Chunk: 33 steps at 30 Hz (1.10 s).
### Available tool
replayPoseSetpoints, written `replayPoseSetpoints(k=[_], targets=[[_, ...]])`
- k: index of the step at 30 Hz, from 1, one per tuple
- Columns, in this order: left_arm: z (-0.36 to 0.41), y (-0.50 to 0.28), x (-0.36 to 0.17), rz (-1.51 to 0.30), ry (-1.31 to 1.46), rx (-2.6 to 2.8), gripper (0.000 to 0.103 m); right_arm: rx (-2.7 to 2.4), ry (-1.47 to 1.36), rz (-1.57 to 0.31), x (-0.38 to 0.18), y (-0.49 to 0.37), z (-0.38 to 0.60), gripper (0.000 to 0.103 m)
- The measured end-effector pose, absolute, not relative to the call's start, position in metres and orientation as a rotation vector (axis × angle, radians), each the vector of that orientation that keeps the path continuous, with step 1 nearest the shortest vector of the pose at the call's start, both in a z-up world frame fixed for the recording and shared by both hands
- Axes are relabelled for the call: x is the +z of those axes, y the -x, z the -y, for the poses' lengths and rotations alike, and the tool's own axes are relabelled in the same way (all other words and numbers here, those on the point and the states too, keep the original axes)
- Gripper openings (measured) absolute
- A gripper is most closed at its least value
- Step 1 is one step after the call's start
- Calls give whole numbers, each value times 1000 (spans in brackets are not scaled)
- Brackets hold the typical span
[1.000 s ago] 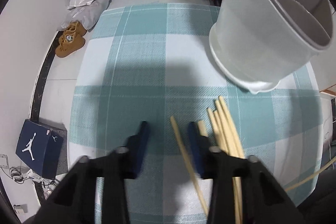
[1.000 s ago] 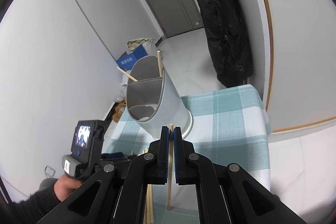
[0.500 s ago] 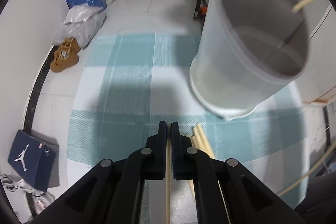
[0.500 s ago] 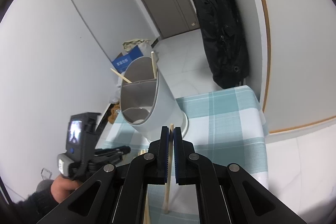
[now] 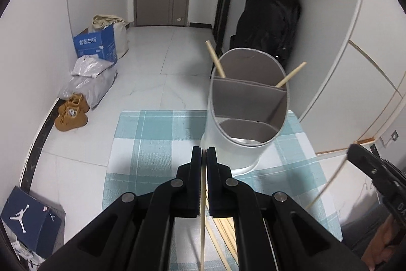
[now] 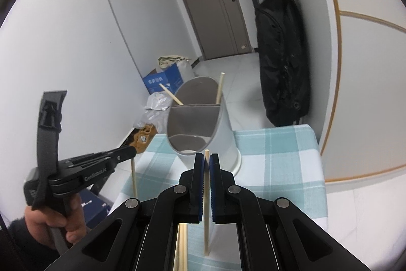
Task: Organize utensils
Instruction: 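Carry both held chopsticks up over the white holder and lower them in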
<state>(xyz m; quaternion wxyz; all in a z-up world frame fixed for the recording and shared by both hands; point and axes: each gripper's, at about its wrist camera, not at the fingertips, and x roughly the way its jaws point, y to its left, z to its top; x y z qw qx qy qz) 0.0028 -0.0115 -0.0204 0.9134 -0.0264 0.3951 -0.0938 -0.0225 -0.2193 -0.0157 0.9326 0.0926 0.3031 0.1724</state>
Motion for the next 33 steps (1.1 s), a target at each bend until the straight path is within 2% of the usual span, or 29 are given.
replayPoseSetpoints(k=[24,33], targets=[[22,-27,43,-786,31,-312,0,373,-214,-546,39,-9,212,3],[34,-48,94,-778,9,-363,0,374,-227,-469,93,-40,224,3]])
